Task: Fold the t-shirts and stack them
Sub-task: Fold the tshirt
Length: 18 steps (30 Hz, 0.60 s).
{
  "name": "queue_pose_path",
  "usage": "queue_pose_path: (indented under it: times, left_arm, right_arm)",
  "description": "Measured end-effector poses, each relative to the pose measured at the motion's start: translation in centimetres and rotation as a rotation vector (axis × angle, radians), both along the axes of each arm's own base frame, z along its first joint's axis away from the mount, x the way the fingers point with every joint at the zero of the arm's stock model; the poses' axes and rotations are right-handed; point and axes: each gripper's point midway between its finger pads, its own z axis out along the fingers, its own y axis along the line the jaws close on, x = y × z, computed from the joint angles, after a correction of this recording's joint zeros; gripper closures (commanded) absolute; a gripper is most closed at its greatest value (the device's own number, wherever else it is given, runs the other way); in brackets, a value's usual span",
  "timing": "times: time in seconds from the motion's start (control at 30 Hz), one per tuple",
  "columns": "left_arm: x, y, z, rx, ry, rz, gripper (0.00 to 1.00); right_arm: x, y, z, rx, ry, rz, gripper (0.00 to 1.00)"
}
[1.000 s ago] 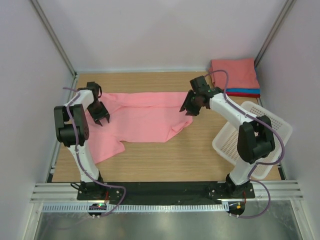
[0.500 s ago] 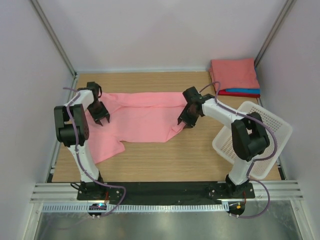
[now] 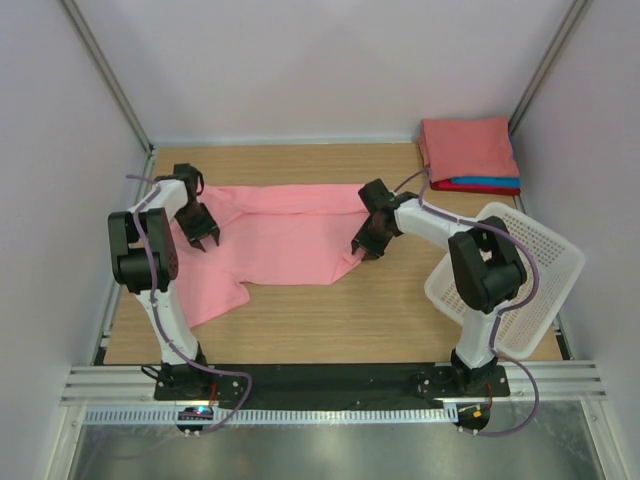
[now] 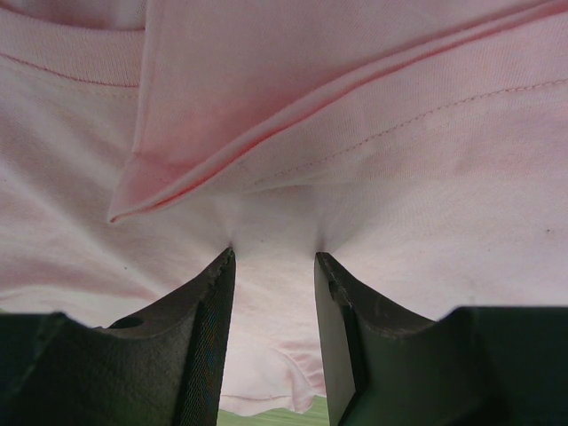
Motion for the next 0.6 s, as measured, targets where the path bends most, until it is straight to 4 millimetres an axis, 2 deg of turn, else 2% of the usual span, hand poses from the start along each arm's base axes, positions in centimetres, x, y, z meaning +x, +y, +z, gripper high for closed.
queue_pose_path:
  times: [0.1,0.37,0.47,0.6]
  left_arm:
    - [0.0,0.0,0.0,0.001,0.000,0.000,0.58]
    - [0.0,0.0,0.0,0.002,0.001,0.000,0.58]
    - [0.0,0.1,0.0,0.005,0.001,0.000,0.58]
    - [-0.1,0.3,-0.1,0.017,0.004,0.002,0.58]
  right_arm:
    - [0.2,0.1,-0.2,0.001,-0.007,0.000,0.66]
    - [0.5,-0.7,-1.2,-0.050,-0.008,-0.003,0.99]
    - [0.4,-1.1,-0.7,-0.082,-0.006,0.029,0.99]
    - [0.6,-1.9,1.2,-0.137,-0.022,0.110,0.99]
